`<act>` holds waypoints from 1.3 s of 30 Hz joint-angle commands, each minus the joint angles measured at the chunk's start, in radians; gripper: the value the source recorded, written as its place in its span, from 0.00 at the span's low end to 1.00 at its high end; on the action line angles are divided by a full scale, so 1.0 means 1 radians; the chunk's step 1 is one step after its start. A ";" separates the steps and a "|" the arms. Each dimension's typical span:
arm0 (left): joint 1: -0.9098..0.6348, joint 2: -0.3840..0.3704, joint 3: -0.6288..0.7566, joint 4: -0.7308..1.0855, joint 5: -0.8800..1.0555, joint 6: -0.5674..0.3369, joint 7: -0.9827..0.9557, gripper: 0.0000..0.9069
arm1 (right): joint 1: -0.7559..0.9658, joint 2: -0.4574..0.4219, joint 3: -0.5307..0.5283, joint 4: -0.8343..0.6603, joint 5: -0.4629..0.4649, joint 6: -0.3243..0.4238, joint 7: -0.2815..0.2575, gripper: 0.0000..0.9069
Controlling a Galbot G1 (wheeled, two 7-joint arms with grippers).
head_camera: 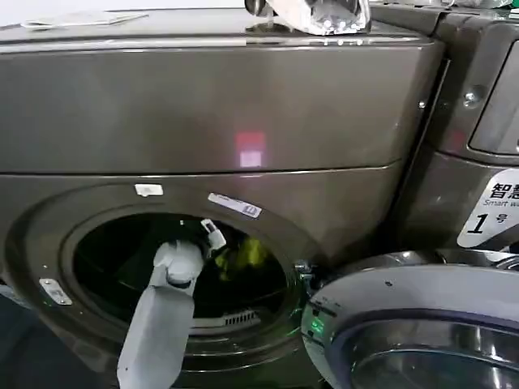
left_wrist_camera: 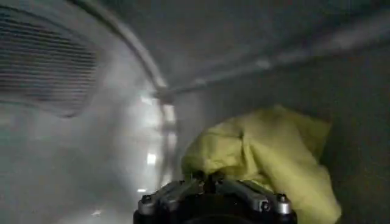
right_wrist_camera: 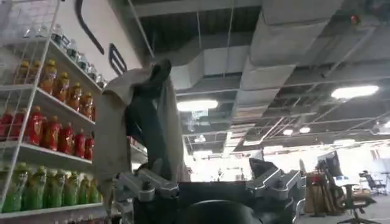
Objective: Grasp the clothes from the dryer.
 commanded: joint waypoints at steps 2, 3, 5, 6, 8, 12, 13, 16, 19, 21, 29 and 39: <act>0.045 -0.038 -0.012 -0.070 -0.375 0.093 -0.585 0.00 | 0.003 0.005 -0.006 0.005 -0.001 0.004 -0.005 1.00; 0.051 -0.042 -0.016 -0.073 -0.382 0.090 -0.600 0.00 | 0.001 0.008 -0.007 0.011 -0.009 -0.004 -0.003 1.00; 0.059 -0.040 -0.017 -0.081 -0.394 0.087 -0.622 0.00 | -0.001 0.011 -0.010 0.011 -0.009 0.000 -0.005 1.00; 0.060 -0.039 -0.018 -0.085 -0.397 0.084 -0.629 0.00 | -0.002 0.012 -0.012 0.008 -0.005 0.016 -0.012 1.00; 0.064 -0.038 -0.027 -0.094 -0.406 0.085 -0.636 0.00 | -0.004 0.015 -0.015 0.003 -0.012 0.042 -0.030 1.00; 0.059 -0.034 -0.038 -0.097 -0.427 0.084 -0.654 0.00 | -0.005 0.017 -0.017 0.004 -0.026 0.038 -0.036 1.00; 0.058 -0.035 -0.040 -0.097 -0.435 0.082 -0.660 0.00 | -0.003 0.016 -0.016 0.004 -0.028 0.038 -0.036 1.00; 0.053 -0.035 -0.042 -0.093 -0.463 0.082 -0.683 0.00 | -0.003 0.018 -0.019 0.005 -0.027 0.038 -0.037 1.00; 0.054 -0.034 -0.046 -0.093 -0.478 0.089 -0.688 0.00 | -0.004 0.019 -0.020 0.008 -0.025 0.039 -0.037 1.00; 0.057 -0.031 -0.043 -0.093 -0.476 0.092 -0.681 0.00 | -0.002 0.019 -0.021 0.009 -0.023 0.040 -0.036 1.00; 0.055 -0.030 -0.039 -0.077 -0.455 0.092 -0.663 0.00 | 0.009 0.022 -0.019 0.034 -0.002 -0.013 -0.016 1.00; 0.053 -0.024 -0.039 -0.074 -0.447 0.088 -0.658 0.00 | 0.011 0.018 -0.012 0.049 0.030 -0.029 -0.021 1.00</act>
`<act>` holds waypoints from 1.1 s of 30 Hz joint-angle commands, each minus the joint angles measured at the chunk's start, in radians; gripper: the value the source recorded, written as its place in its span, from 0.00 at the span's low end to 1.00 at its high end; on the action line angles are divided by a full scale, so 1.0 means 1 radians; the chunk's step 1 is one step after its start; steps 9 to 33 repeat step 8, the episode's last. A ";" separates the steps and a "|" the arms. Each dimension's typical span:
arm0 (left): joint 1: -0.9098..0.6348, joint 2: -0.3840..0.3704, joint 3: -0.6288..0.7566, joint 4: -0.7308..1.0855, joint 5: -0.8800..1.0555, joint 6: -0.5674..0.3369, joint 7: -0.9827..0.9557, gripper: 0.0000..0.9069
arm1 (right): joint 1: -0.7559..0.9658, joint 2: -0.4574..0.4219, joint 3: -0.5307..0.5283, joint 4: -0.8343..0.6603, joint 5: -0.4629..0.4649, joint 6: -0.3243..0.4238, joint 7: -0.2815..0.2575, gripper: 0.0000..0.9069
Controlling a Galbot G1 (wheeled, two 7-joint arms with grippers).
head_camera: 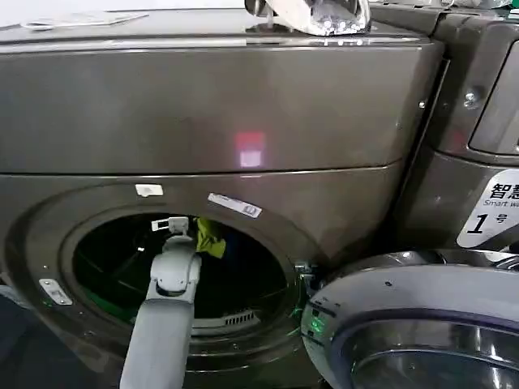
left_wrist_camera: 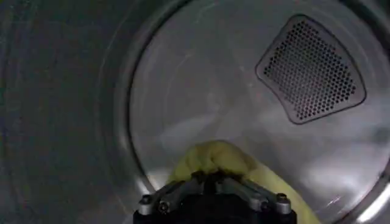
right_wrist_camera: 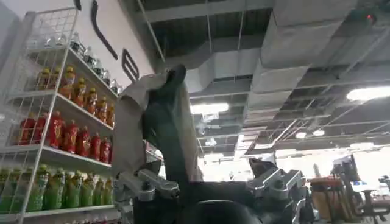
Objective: Grasp the clothes from the dryer.
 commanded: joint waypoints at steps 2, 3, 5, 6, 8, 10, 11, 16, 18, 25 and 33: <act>0.001 -0.002 0.001 -0.008 -0.006 0.004 -0.011 0.00 | 0.003 -0.001 0.003 0.015 0.021 -0.024 0.001 1.00; 0.001 -0.002 0.001 -0.008 -0.006 0.004 -0.011 0.00 | 0.004 -0.002 0.003 0.015 0.021 -0.024 0.000 1.00; 0.001 -0.002 0.001 -0.007 -0.005 0.005 -0.010 0.00 | 0.003 -0.002 0.004 0.017 0.021 -0.025 -0.002 1.00; 0.002 -0.001 0.001 -0.007 -0.005 0.004 -0.010 0.00 | 0.003 -0.001 0.004 0.018 0.021 -0.026 -0.002 1.00; 0.005 0.002 0.000 -0.009 -0.009 0.004 -0.006 0.00 | 0.003 -0.001 0.004 0.019 0.022 -0.030 0.000 1.00; 0.005 0.002 0.000 -0.009 -0.009 0.004 -0.006 0.00 | 0.003 -0.001 0.004 0.019 0.022 -0.030 0.000 1.00; 0.005 0.002 0.000 -0.009 -0.009 0.004 -0.006 0.00 | 0.003 -0.001 0.004 0.019 0.022 -0.030 0.000 1.00; 0.005 0.002 0.000 -0.009 -0.009 0.004 -0.006 0.00 | 0.003 -0.001 0.004 0.019 0.022 -0.030 0.000 1.00; 0.005 0.002 0.000 -0.009 -0.009 0.004 -0.006 0.00 | 0.003 -0.001 0.004 0.019 0.022 -0.030 0.000 1.00; 0.005 0.002 0.000 -0.009 -0.009 0.004 -0.006 0.00 | 0.003 -0.001 0.004 0.019 0.022 -0.030 0.000 1.00; 0.005 0.002 0.000 -0.009 -0.009 0.004 -0.006 0.00 | 0.003 -0.001 0.004 0.019 0.022 -0.030 0.000 1.00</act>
